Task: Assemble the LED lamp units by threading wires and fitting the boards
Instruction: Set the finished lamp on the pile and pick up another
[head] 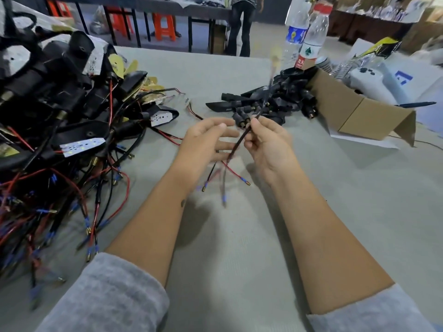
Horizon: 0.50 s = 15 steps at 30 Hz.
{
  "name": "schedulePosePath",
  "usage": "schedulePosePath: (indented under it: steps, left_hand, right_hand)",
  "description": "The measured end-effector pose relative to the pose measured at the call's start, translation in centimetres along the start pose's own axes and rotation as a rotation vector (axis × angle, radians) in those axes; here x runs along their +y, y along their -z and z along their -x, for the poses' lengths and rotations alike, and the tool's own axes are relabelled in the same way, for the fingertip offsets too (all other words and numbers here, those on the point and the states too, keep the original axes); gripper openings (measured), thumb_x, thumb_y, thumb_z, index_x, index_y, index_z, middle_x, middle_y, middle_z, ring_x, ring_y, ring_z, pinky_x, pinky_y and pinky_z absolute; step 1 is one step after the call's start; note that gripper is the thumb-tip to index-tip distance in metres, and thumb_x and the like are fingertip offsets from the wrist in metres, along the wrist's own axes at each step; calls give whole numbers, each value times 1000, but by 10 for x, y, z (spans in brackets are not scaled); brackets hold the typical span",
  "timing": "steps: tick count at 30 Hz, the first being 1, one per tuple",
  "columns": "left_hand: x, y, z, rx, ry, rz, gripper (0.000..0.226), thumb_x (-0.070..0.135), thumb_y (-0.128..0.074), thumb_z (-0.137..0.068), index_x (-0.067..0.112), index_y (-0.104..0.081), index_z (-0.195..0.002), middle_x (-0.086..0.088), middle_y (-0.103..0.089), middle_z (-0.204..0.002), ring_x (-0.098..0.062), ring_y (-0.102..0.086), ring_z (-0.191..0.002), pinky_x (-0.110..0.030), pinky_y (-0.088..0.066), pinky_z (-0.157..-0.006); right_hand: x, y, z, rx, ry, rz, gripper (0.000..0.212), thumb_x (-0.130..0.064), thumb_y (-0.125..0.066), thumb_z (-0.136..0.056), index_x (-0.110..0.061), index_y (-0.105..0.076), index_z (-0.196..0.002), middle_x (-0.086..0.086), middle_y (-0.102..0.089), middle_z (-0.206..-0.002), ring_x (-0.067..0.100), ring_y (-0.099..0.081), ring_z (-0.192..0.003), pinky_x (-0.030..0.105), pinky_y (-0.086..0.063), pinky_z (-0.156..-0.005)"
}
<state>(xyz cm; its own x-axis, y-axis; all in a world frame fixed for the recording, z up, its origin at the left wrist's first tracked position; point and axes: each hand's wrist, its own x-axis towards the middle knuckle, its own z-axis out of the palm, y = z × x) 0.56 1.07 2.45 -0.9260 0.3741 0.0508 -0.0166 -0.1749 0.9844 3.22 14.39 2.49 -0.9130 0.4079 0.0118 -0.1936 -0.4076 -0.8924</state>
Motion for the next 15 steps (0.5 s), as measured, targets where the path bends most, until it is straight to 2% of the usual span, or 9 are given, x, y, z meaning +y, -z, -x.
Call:
schedulePosePath:
  steps: [2,4,6,9,12,15]
  left_hand:
    - [-1,-1,0,-116,62,-16,21,15,-46,-101,17,-65,-109,-1,-72,-91,-14,-68,-63,-24,-55,-54]
    - [-5,0,-2,-150,48,-159,23,12,-50,-98,17,-63,-116,0,-70,-88,-7,-56,-47,-16,-41,-43]
    - [-8,3,-4,-115,-34,-349,24,11,-53,-95,27,-65,-109,2,-68,-78,-3,-50,-47,-15,-40,-49]
    - [-13,8,-6,-56,-152,-590,22,17,-55,-94,36,-65,-92,3,-65,-67,-9,-57,-63,-30,-49,-71]
    - [-17,13,-8,-8,-237,-759,14,29,-57,-93,27,-70,-89,-1,-66,-71,-14,-55,-64,-32,-45,-65]
    - [-17,15,-10,37,-269,-775,17,35,-59,-91,25,-71,-84,4,-62,-64,-7,-49,-58,-28,-39,-59]
  right_hand:
    - [1,1,0,40,21,3,17,-4,-51,-99,-9,-55,-82,3,-65,-73,7,-56,-51,18,-47,-49]
    - [3,1,0,62,22,19,16,-6,-48,-100,-9,-51,-84,5,-69,-75,8,-60,-50,18,-48,-49]
    - [4,-1,1,58,20,27,18,-6,-47,-101,-10,-48,-84,6,-69,-75,10,-60,-50,19,-49,-49]
    - [5,-4,1,44,45,43,17,-8,-47,-102,-9,-50,-85,7,-67,-73,10,-59,-50,19,-48,-49]
    - [4,-3,1,58,100,71,16,-10,-49,-101,-8,-53,-87,7,-67,-72,10,-57,-51,19,-46,-50]
    - [1,-1,-1,91,145,44,16,-9,-49,-101,-8,-53,-85,7,-68,-71,11,-58,-51,19,-46,-50]
